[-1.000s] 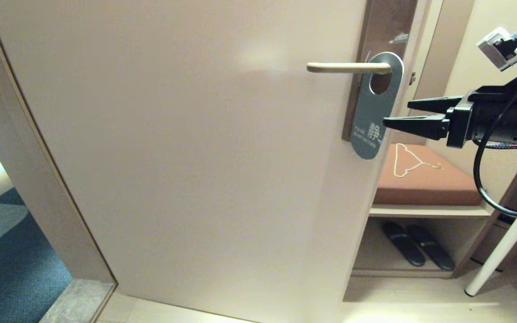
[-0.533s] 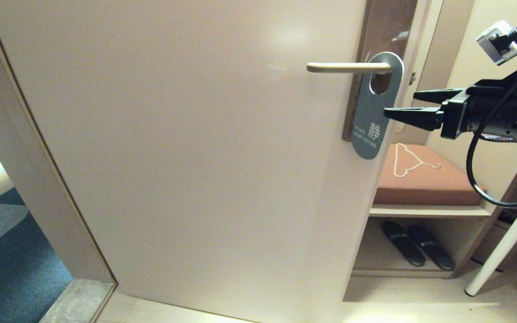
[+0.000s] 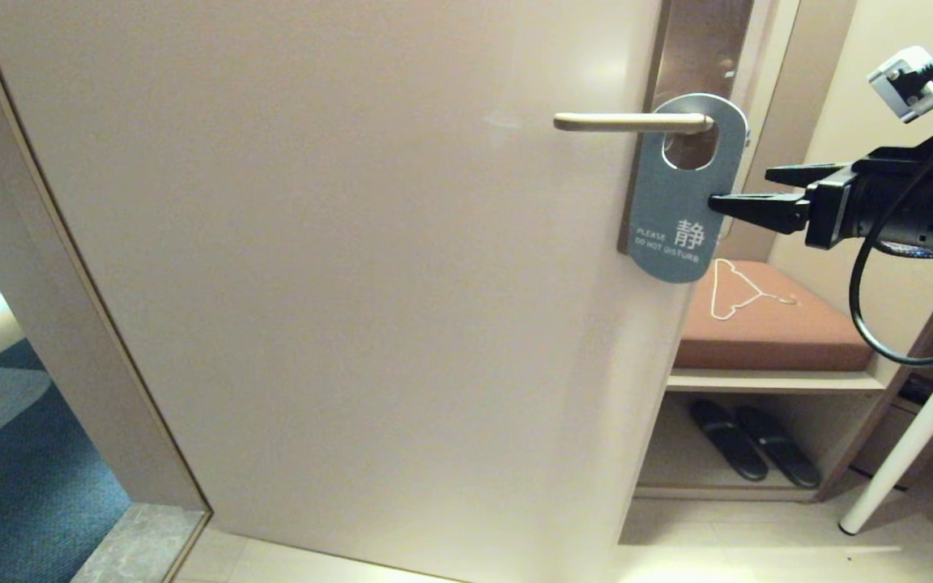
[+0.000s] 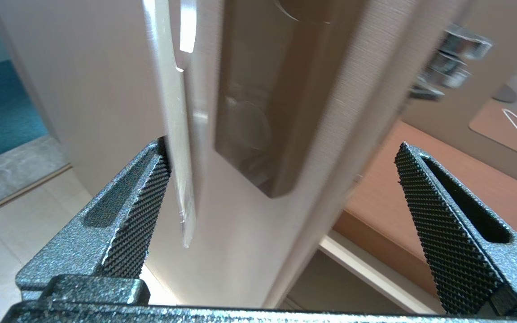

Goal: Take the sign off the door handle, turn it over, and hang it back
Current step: Take down the sign

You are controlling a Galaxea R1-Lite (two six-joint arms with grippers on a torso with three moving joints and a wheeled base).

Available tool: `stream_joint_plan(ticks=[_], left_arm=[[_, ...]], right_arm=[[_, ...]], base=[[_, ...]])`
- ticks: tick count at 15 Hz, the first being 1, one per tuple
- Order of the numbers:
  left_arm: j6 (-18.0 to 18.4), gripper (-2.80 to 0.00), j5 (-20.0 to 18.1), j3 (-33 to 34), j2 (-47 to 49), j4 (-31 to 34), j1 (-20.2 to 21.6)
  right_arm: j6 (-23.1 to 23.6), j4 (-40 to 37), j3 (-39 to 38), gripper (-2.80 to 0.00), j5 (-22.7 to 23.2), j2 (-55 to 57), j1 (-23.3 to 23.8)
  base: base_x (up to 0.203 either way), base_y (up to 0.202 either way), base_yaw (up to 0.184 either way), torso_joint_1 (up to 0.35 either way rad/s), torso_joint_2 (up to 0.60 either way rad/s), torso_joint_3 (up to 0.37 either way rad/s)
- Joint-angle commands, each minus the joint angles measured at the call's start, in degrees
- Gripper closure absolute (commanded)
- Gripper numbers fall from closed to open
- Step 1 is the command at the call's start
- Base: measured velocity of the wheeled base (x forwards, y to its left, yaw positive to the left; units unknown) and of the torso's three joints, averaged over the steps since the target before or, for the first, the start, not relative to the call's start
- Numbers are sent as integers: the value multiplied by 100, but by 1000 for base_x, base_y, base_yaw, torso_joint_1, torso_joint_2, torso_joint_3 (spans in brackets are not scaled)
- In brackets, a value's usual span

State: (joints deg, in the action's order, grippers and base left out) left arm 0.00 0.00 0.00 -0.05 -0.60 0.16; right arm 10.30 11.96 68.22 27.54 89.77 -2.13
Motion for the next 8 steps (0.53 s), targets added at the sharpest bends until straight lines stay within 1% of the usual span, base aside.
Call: stream_joint_plan(ticks=[1, 4, 8], left_arm=[[0, 0, 0, 0, 5, -2, 2], [0, 0, 0, 0, 5, -2, 2], [0, 0, 0, 0, 5, -2, 2]], right_arm=[[7, 8, -2, -280, 15, 32, 81], [7, 16, -2, -280, -108, 111, 143], [24, 17, -2, -280, -64, 182, 107]], base=[[0, 0, 0, 0, 0, 0], [0, 0, 0, 0, 0, 0], [0, 0, 0, 0, 0, 0]])
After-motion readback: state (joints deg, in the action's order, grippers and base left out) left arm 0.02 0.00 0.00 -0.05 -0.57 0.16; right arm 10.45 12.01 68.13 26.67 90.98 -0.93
